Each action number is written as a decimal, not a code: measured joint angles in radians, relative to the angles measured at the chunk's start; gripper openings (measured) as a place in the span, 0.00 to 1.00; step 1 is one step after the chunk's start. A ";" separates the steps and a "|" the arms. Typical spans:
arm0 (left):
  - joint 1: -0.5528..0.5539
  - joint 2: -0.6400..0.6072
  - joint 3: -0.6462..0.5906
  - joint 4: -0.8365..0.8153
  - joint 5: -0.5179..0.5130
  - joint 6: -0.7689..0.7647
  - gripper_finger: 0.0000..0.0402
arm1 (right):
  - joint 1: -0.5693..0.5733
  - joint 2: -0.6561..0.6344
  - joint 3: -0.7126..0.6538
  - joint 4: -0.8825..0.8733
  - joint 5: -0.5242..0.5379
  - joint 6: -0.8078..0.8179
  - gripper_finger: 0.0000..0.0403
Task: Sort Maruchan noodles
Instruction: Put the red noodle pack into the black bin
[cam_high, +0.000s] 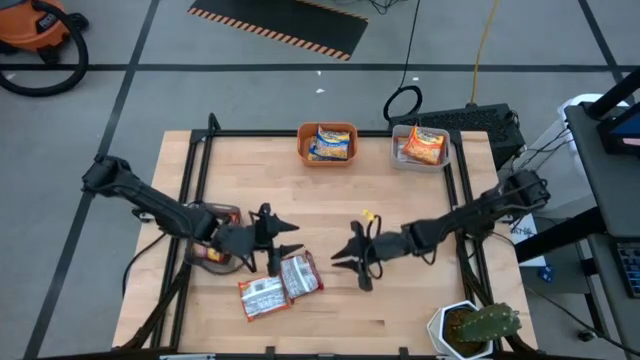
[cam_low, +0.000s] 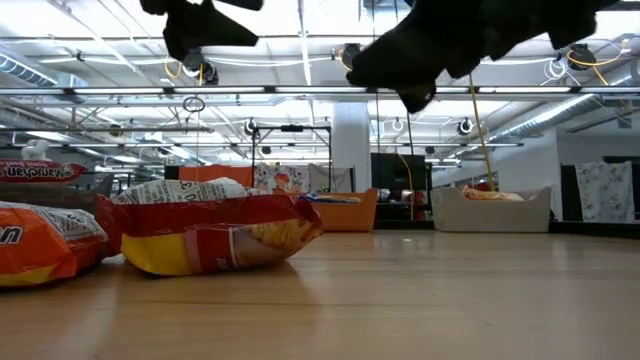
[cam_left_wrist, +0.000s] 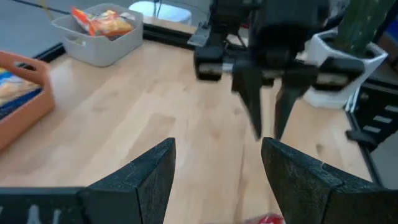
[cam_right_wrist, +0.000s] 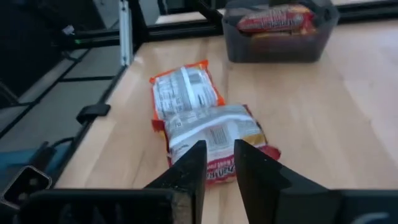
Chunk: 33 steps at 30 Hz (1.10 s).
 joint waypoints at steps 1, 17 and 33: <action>-0.001 0.020 0.000 0.026 0.000 0.000 0.61 | 0.018 0.018 0.000 0.008 0.018 0.017 0.20; -0.122 0.142 0.001 0.217 0.018 -0.024 0.61 | 0.185 0.453 0.171 0.206 0.120 0.166 0.22; -0.317 0.143 0.001 0.210 -0.212 -0.047 0.61 | 0.214 0.553 0.236 0.087 0.348 0.236 0.38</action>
